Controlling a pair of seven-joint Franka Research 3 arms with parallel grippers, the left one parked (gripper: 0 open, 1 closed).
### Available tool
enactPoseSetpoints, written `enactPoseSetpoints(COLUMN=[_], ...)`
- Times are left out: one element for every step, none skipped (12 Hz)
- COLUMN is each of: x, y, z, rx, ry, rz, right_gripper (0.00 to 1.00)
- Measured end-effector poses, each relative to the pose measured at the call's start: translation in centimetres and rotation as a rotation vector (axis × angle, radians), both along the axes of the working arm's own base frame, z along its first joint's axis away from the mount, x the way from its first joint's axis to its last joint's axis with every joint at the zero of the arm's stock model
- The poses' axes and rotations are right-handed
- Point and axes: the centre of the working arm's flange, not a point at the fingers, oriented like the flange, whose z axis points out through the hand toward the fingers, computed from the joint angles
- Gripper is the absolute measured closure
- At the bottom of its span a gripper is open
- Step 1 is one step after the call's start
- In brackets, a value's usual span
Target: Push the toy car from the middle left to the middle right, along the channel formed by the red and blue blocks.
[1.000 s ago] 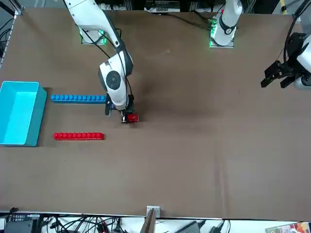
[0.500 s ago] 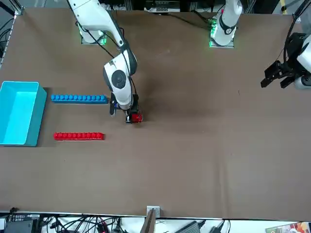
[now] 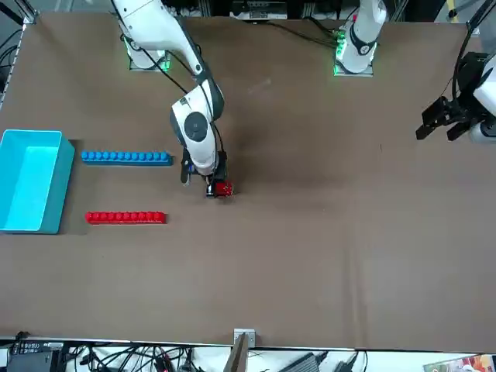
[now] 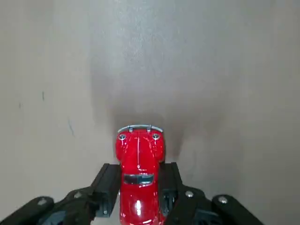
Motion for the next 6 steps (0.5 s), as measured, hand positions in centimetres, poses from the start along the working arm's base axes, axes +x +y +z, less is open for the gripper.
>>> enactPoseSetpoints(x=[0.0,-0.01,-0.02,-0.01,0.01,0.01], y=[0.18,0.34,0.46,0.6,0.79,1.0], z=[-0.02,-0.03,-0.03,-0.04,-0.09,-0.11], rx=[0.001,0.002,0.003,0.005,0.006,0.007], ry=[0.0,-0.001,-0.001,-0.002,-0.002,-0.003], rz=[0.001,-0.002,-0.006,-0.01,-0.012,-0.013], right_gripper=[0.52,0.52,0.52,0.52,0.51,0.5])
